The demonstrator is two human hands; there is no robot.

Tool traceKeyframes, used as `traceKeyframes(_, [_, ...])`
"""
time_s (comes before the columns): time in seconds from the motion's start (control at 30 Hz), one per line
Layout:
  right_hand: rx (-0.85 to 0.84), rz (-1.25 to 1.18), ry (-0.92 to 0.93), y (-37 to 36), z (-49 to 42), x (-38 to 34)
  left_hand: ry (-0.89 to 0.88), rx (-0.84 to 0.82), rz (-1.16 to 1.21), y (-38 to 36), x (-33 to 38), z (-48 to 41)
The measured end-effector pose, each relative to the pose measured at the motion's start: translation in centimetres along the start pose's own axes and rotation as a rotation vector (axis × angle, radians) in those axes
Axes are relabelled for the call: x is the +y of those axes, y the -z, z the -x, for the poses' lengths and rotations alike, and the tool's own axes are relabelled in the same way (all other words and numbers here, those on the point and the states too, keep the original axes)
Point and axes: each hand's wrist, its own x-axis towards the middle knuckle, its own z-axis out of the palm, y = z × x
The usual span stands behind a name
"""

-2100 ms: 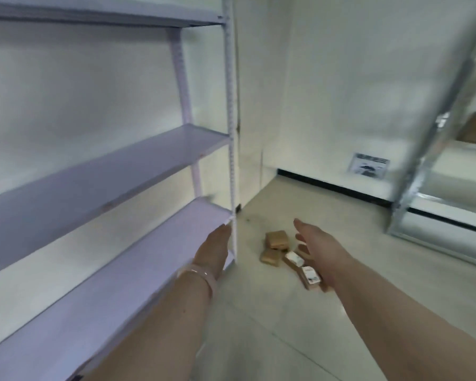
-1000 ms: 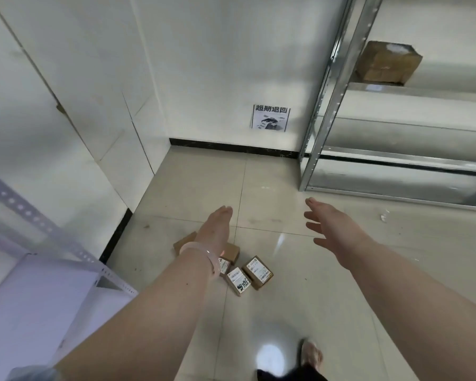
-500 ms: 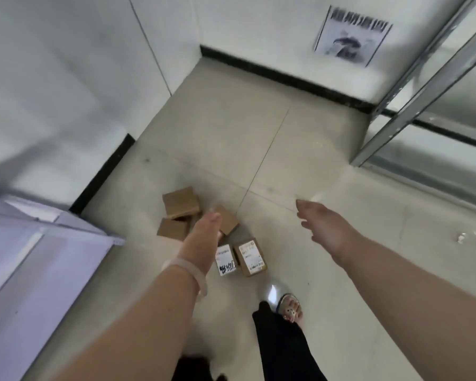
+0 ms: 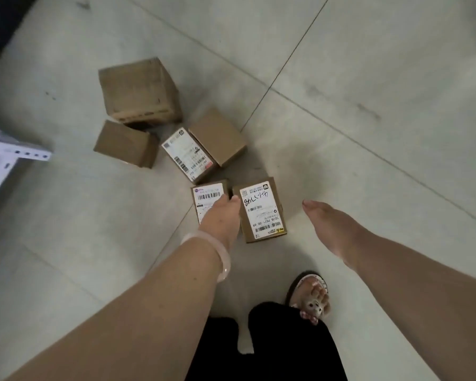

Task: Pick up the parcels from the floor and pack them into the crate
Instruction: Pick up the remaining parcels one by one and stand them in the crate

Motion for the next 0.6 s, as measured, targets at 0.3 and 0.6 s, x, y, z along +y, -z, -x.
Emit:
traceKeyframes(0.3, [0.004, -0.247, -0.033, -6.6, -11.3, 4.1, 0.135, 0.089, 0.204, -6.4, -4.8, -8.6])
traceKeyframes(0.6, [0.027, -0.395, -0.084, -6.1, -10.8, 4.0, 0.100, -0.040, 0.215, -5.9, -2.6, -6.7])
